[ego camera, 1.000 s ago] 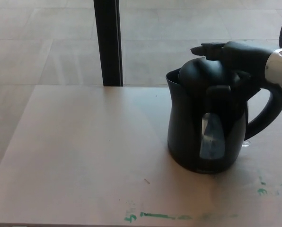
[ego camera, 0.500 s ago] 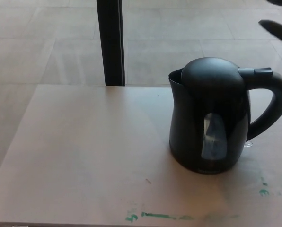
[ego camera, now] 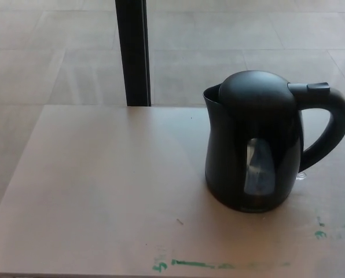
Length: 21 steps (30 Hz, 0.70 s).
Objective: The robot uses its right hand to push down on the lid of a kettle kept in the middle of the desk to close it
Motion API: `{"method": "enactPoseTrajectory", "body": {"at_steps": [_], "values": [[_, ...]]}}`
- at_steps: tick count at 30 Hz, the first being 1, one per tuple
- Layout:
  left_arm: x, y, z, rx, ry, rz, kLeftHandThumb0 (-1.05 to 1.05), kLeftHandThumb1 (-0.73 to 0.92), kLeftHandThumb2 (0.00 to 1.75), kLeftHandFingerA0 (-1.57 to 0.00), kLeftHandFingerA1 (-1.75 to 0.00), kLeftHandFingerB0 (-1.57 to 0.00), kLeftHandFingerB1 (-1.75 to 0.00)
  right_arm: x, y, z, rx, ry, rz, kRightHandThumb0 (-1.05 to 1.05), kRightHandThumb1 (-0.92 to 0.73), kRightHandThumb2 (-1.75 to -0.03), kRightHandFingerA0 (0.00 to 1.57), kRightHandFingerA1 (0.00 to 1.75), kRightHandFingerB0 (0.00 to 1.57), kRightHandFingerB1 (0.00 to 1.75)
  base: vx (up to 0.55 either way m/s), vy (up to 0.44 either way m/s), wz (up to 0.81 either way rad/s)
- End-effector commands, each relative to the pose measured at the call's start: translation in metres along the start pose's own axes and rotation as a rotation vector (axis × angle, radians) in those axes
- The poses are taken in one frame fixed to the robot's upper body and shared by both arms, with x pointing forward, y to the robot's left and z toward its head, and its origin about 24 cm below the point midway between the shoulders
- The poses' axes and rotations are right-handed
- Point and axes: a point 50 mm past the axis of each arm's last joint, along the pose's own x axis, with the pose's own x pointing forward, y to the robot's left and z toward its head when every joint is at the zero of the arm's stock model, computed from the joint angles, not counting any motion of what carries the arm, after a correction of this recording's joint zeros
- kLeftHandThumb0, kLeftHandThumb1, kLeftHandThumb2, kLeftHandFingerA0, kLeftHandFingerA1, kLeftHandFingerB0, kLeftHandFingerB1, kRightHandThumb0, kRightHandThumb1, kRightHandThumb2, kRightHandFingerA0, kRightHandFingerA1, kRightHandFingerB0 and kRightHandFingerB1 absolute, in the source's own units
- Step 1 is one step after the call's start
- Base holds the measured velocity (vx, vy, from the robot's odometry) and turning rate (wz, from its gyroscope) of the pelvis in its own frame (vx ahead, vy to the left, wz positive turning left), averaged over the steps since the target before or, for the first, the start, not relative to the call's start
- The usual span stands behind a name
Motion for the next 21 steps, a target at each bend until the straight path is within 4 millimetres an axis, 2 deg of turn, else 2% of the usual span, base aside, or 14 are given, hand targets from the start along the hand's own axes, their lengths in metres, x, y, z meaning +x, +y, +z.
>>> {"method": "enactPoseTrajectory", "body": {"at_steps": [1, 2, 3, 4, 5, 6, 9, 10, 11, 13, 14, 18, 19, 21], "values": [[-0.003, 0.004, -0.008, -0.009, -0.006, 0.032, -0.68, 0.53, 0.9, -0.47, -0.59, -0.27, -0.47, -0.113, 0.002, -0.1, 0.183, 0.166, -0.361, -0.91, -0.69, -1.12, 0.08, 0.63, 0.12, 0.55, 0.0, 0.0, 0.0], [-0.003, 0.004, -0.009, -0.023, -0.001, 0.031, -0.67, 0.65, 0.6, -0.54, -0.49, -0.36, -0.34, -0.122, 0.006, -0.111, 0.163, 0.222, -0.362, -0.97, -0.92, -0.7, 0.05, 0.71, 0.14, 0.51, 0.0, 0.0, 0.0], [-0.002, 0.003, -0.009, -0.025, -0.001, 0.032, -0.69, 0.52, 0.89, -0.48, -0.58, -0.25, -0.46, -0.133, 0.011, -0.122, 0.192, 0.253, -0.373, -0.97, -0.85, -0.73, 0.03, 0.64, 0.13, 0.48, 0.0, 0.0, 0.0], [-0.002, 0.003, -0.008, -0.022, -0.005, 0.029, -0.69, 0.64, 0.6, -0.55, -0.48, -0.34, -0.34, -0.146, 0.02, -0.136, 0.193, 0.305, -0.392, -0.37, -0.48, -1.1, 0.02, 0.54, 0.0, 0.5, 0.0, 0.0, 0.0], [-0.002, 0.002, -0.007, -0.02, -0.009, 0.027, -0.69, 0.64, 0.6, -0.55, -0.48, -0.34, -0.34, -0.152, 0.024, -0.141, 0.192, 0.325, -0.4, -0.37, -0.48, -1.1, 0.02, 0.54, 0.0, 0.5, 0.0, 0.0, 0.0], [-0.001, 0.002, -0.005, -0.015, -0.016, 0.018, -0.68, 0.67, 0.6, -0.5, -0.46, -0.31, -0.33, -0.159, 0.029, -0.147, 0.199, 0.339, -0.417, -0.81, -0.92, -0.73, 0.07, 0.43, 0.16, 0.3, 0.0, 0.0, 0.0], [-0.001, 0.0, 0.001, -0.003, -0.041, -0.009, -0.68, 0.67, 0.61, -0.5, -0.52, -0.32, -0.34, -0.188, 0.051, -0.17, 0.269, 0.426, -0.483, -0.37, -0.48, -1.1, 0.02, 0.52, 0.0, 0.48, 0.0, 0.0, 0.0], [-0.001, 0.0, 0.001, 0.004, -0.04, -0.007, -0.71, 0.55, 0.91, -0.48, -0.61, -0.26, -0.47, -0.198, 0.061, -0.174, 0.304, 0.45, -0.507, -0.84, -0.92, -0.7, 0.11, 0.37, 0.17, 0.28, 0.0, 0.0, 0.0], [-0.001, 0.0, 0.001, 0.007, -0.045, -0.013, -0.67, 0.69, 0.61, -0.48, -0.49, -0.3, -0.33, -0.21, 0.071, -0.178, 0.304, 0.504, -0.522, -0.37, -0.47, -1.1, 0.01, 0.52, 0.0, 0.48, 0.0, 0.0, 0.0], [-0.001, 0.0, -0.001, -0.022, -0.035, -0.007, -0.65, 0.67, 0.6, -0.45, -0.47, -0.31, -0.34, -0.227, 0.085, -0.187, 0.335, 0.546, -0.564, -0.36, -0.5, -1.11, 0.02, 0.52, 0.0, 0.47, 0.0, 0.0, 0.0], [-0.001, 0.001, -0.003, -0.024, -0.029, -0.005, -0.65, 0.67, 0.6, -0.45, -0.47, -0.32, -0.34, -0.236, 0.091, -0.191, 0.34, 0.571, -0.576, -0.81, -0.92, -0.73, 0.09, 0.36, 0.18, 0.3, 0.0, 0.0, 0.0], [-0.002, 0.002, -0.002, -0.016, -0.029, 0.01, -0.65, 0.67, 0.6, -0.52, -0.48, -0.35, -0.35, -0.252, 0.106, -0.204, 0.336, 0.659, -0.575, -0.36, -0.55, -1.13, 0.01, 0.51, 0.0, 0.48, 0.0, 0.0, 0.0], [-0.001, 0.002, -0.003, -0.014, -0.025, 0.016, -0.66, 0.67, 0.6, -0.52, -0.47, -0.35, -0.34, -0.255, 0.109, -0.206, 0.325, 0.685, -0.595, -0.74, -0.92, -0.7, 0.19, 0.38, 0.18, 0.31, 0.0, 0.0, 0.0], [-0.003, 0.002, 0.003, -0.006, -0.049, -0.019, -0.67, 0.69, 0.61, -0.5, -0.51, -0.3, -0.35, -0.262, 0.118, -0.212, 0.357, 0.721, -0.63, -0.79, -0.92, -0.68, 0.18, 0.38, 0.2, 0.3, 0.0, 0.0, 0.0]]}}
